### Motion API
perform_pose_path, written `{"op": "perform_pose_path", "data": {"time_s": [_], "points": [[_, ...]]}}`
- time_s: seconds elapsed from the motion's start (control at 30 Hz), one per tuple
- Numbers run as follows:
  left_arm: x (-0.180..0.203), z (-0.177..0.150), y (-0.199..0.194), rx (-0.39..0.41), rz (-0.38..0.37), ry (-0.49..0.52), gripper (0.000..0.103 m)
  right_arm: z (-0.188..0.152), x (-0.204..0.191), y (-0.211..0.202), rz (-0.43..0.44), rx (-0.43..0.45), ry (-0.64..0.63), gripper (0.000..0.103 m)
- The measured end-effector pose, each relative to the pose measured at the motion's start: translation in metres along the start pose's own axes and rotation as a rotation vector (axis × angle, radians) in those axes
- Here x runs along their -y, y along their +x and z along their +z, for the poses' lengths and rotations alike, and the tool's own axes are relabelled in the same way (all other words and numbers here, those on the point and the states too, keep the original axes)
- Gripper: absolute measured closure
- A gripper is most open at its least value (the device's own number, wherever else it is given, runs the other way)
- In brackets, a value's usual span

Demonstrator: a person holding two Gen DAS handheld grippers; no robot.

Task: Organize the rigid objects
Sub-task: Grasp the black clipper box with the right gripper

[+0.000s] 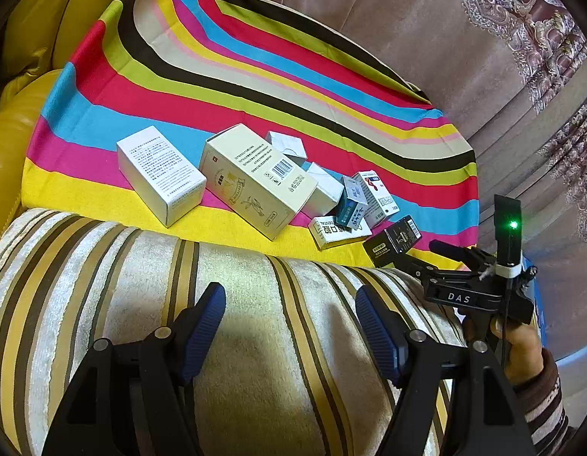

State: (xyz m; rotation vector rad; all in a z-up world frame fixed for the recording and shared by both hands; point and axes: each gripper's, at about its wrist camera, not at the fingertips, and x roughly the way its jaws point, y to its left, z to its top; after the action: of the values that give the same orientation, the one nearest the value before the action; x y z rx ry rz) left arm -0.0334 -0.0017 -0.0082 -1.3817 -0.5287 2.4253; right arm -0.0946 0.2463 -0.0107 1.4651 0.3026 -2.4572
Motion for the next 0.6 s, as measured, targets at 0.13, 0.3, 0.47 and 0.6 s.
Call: {"op": "perform_pose_path", "data": {"time_s": [0.13,0.3,0.47,0.6], "points": [[0.000,0.000,0.000,0.000,-0.001,-0.001,0.031,0.004,0.005,0.005,0.027,-0.010,-0.016,0.007],[0.000,0.000,0.002,-0.001,-0.006,-0.001,0.031,0.010,0.011,0.014,0.044,-0.031,-0.026,0.007],[0.000,0.001,0.003,-0.002,-0.012,-0.002,0.030,0.014,0.011,0.022,0.045,-0.046,-0.034,0.007],[-0.001,0.001,0.003,-0.003,-0.014,-0.001,0.030,0.018,0.012,0.027,0.043,-0.057,-0.038,0.007]]}}
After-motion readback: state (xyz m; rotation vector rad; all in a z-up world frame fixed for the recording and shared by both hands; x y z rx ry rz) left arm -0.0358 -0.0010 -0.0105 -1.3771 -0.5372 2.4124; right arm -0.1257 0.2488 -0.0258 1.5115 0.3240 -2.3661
